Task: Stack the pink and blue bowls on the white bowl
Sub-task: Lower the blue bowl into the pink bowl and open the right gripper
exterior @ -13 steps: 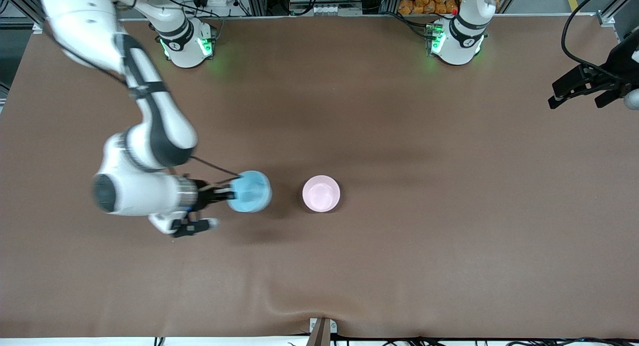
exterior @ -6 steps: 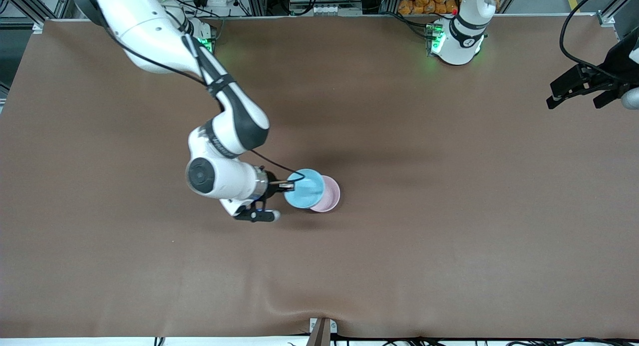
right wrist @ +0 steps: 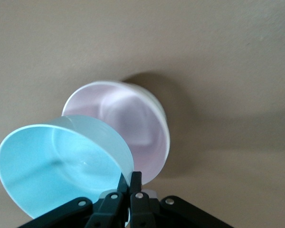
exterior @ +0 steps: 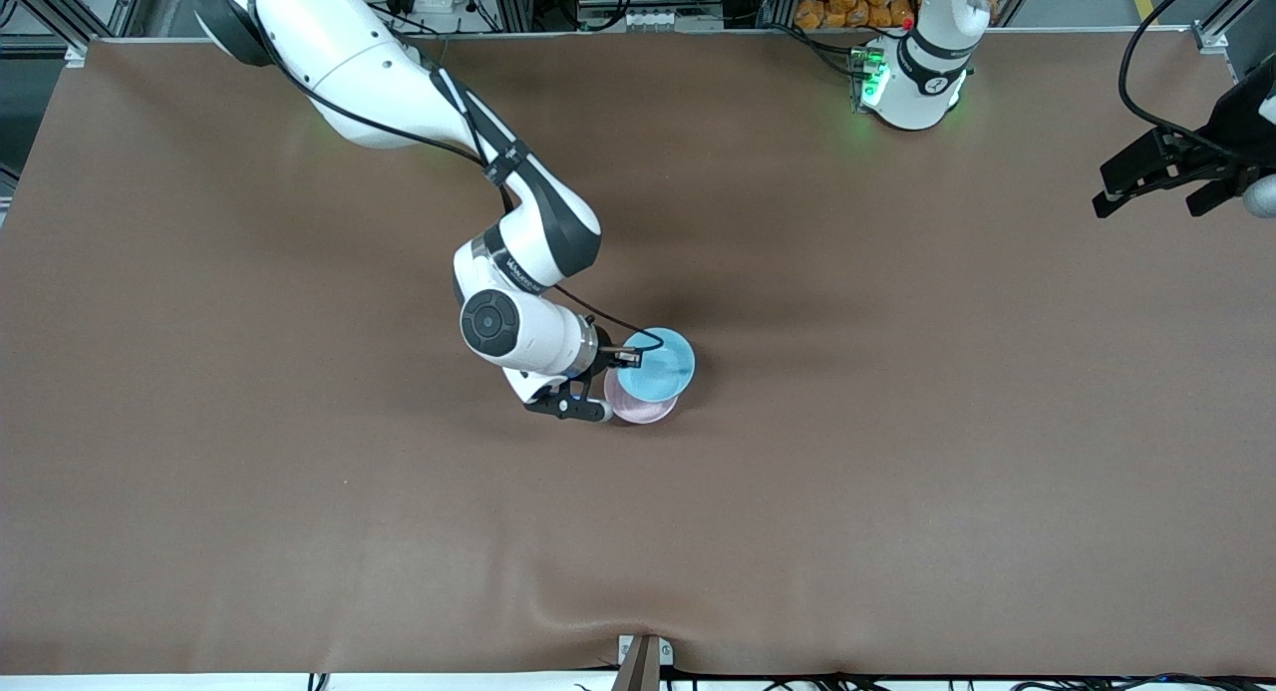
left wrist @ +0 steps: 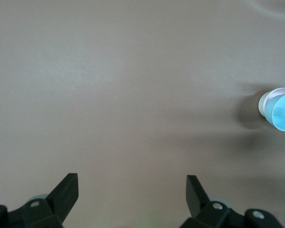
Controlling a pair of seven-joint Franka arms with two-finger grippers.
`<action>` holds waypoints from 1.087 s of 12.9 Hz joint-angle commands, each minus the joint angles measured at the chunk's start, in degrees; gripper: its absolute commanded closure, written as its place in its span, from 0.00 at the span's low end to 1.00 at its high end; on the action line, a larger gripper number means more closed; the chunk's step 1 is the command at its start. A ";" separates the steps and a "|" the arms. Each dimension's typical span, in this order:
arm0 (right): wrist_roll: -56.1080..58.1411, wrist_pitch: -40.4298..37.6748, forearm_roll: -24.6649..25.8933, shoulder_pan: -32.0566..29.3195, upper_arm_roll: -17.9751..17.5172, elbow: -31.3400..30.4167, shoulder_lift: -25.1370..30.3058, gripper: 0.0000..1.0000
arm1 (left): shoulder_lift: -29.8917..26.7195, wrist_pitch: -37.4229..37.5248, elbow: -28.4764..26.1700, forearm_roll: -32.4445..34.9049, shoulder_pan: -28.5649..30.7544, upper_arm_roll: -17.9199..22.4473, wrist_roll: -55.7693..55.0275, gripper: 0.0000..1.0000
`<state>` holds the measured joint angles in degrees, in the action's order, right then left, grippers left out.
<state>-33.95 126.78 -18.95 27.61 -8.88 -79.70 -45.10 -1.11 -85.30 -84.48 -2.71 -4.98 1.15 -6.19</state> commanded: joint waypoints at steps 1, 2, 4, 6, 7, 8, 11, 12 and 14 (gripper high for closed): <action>-1.12 -1.27 1.20 -0.54 0.97 2.26 -0.60 1.00 | -0.39 -0.04 0.28 0.78 -0.20 -0.09 0.48 0.00; -1.12 -1.27 1.20 -0.45 1.05 2.26 -0.60 1.00 | -0.39 -0.04 0.28 0.69 -0.20 -0.18 0.48 0.00; -1.29 -1.19 1.20 -0.01 1.06 2.18 -0.69 1.00 | -0.39 -0.04 0.19 0.61 -0.29 -0.18 0.48 0.00; -1.20 -1.10 1.20 -0.01 1.06 2.00 -0.78 1.00 | -0.39 0.05 0.28 0.52 -0.29 -0.18 0.48 0.00; -1.20 -1.10 1.20 -0.10 1.06 1.83 -0.86 1.00 | -0.39 -0.04 0.19 0.60 -0.29 -0.18 0.48 0.00; -1.20 -1.10 1.37 -0.19 1.14 1.74 -0.86 1.00 | -0.39 -0.04 0.19 0.60 -0.29 -0.18 0.48 0.00; -1.20 -1.36 1.82 -0.63 1.06 1.39 -0.86 1.00 | -0.39 0.05 0.19 0.60 -0.38 -0.18 0.21 0.00; -1.12 -1.36 1.82 -0.72 1.14 0.95 -0.86 0.79 | -0.39 0.05 0.19 0.52 -0.38 -0.18 0.39 0.00; -1.20 -1.36 1.82 -0.72 1.06 0.95 -0.69 0.00 | -0.39 0.31 0.19 0.60 -0.81 -0.27 0.30 0.00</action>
<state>-33.97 125.89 -18.48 27.44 -7.23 -79.24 -45.57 -1.11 -85.30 -84.47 -2.71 -5.26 1.03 -6.19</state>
